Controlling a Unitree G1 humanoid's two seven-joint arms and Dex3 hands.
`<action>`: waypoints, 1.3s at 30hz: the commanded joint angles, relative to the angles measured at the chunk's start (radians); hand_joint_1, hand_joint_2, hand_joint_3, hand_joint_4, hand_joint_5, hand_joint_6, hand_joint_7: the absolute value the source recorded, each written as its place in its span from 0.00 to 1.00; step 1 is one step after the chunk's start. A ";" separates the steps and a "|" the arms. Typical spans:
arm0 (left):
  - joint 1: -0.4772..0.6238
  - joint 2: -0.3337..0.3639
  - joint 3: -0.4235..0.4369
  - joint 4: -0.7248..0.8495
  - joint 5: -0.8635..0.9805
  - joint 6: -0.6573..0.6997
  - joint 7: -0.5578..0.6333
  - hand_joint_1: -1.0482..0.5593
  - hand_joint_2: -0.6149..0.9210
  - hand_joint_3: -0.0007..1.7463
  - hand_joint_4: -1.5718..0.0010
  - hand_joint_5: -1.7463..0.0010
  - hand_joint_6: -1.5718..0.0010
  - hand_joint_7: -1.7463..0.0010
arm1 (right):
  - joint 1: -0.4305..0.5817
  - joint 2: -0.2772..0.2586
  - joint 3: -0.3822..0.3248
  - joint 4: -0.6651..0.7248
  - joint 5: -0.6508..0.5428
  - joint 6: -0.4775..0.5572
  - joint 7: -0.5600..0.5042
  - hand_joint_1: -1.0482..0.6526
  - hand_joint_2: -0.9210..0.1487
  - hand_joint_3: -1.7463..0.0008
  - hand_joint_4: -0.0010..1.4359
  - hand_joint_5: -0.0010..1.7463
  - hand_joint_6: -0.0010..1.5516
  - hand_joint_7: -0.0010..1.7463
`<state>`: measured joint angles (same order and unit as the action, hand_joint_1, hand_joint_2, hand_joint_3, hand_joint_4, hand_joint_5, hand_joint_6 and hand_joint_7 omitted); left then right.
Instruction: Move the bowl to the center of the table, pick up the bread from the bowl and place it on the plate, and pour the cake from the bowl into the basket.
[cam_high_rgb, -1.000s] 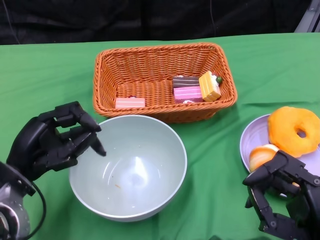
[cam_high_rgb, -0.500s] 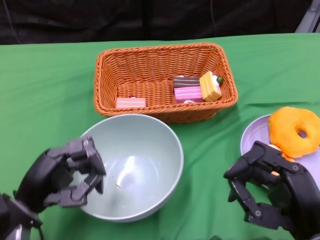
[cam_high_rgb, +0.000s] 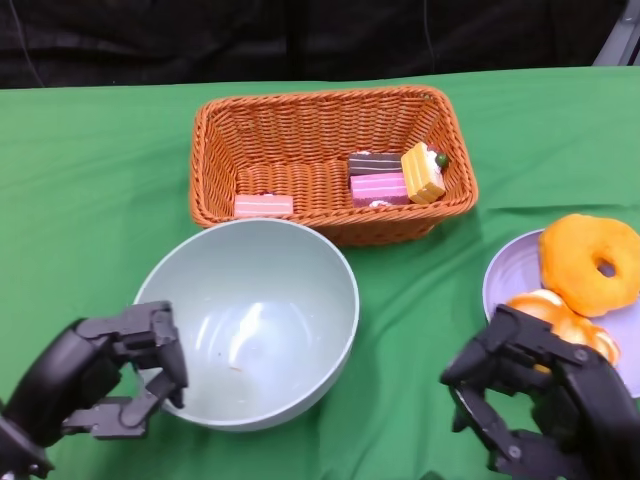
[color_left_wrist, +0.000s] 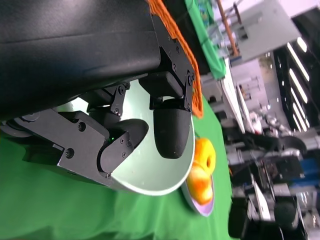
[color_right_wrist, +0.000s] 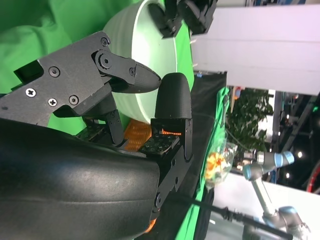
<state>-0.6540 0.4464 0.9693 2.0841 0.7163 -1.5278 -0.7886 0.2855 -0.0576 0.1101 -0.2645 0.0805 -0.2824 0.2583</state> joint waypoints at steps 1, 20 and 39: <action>0.023 0.042 0.030 0.010 0.047 -0.087 0.022 0.66 0.79 0.69 0.55 0.00 0.56 0.13 | 0.044 -0.011 -0.020 -0.041 0.028 -0.011 -0.006 0.50 0.25 0.54 0.49 0.93 0.41 0.79; 0.046 0.084 0.198 0.010 0.257 -0.087 0.073 0.70 0.68 0.82 0.52 0.02 0.53 0.13 | 0.064 -0.014 -0.006 -0.052 0.037 -0.010 0.010 0.51 0.27 0.53 0.49 0.94 0.42 0.79; 0.028 0.102 0.195 0.010 0.293 -0.087 0.131 0.66 0.71 0.76 0.54 0.01 0.55 0.12 | 0.046 -0.026 -0.011 -0.103 0.018 0.044 -0.010 0.49 0.26 0.54 0.51 0.91 0.44 0.76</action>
<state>-0.6205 0.5208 1.1686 2.0848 1.0068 -1.5541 -0.6643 0.3326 -0.0719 0.1099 -0.3501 0.0978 -0.2466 0.2538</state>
